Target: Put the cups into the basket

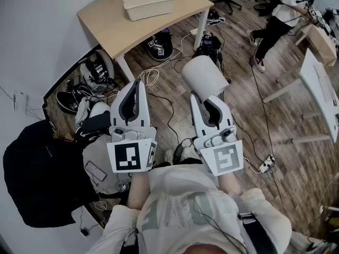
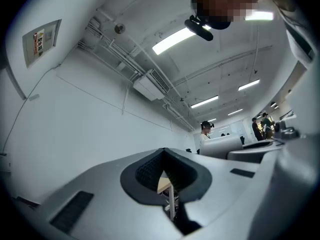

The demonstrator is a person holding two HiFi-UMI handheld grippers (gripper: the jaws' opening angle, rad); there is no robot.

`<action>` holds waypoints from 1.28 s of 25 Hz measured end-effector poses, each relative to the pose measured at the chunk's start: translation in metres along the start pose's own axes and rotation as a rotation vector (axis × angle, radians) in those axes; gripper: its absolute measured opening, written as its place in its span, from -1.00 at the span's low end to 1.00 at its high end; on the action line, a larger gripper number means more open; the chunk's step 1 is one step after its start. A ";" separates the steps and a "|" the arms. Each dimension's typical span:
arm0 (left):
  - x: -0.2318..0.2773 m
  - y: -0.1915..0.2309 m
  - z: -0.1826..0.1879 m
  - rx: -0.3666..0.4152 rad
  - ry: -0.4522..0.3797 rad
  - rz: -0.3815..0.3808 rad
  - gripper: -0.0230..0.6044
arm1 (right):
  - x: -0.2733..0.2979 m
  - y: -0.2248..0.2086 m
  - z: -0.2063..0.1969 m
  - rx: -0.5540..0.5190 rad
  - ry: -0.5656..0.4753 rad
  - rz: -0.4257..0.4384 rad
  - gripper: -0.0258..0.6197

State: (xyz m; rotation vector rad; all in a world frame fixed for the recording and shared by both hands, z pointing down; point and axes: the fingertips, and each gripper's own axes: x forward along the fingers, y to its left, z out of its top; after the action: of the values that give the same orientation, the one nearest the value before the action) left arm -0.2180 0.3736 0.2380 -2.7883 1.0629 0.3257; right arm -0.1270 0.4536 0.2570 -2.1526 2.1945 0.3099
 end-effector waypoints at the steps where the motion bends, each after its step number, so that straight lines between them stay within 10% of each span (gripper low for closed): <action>1: 0.003 -0.002 0.000 0.001 0.001 0.000 -0.90 | 0.000 -0.004 0.000 0.000 -0.001 -0.001 -0.86; 32: 0.097 -0.006 -0.050 0.032 0.023 0.092 -0.90 | 0.048 -0.104 -0.046 -0.003 0.009 0.069 -0.86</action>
State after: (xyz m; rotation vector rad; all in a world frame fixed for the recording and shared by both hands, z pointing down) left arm -0.1362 0.3056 0.2619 -2.7273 1.1927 0.2848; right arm -0.0206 0.3973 0.2829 -2.0865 2.2786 0.3069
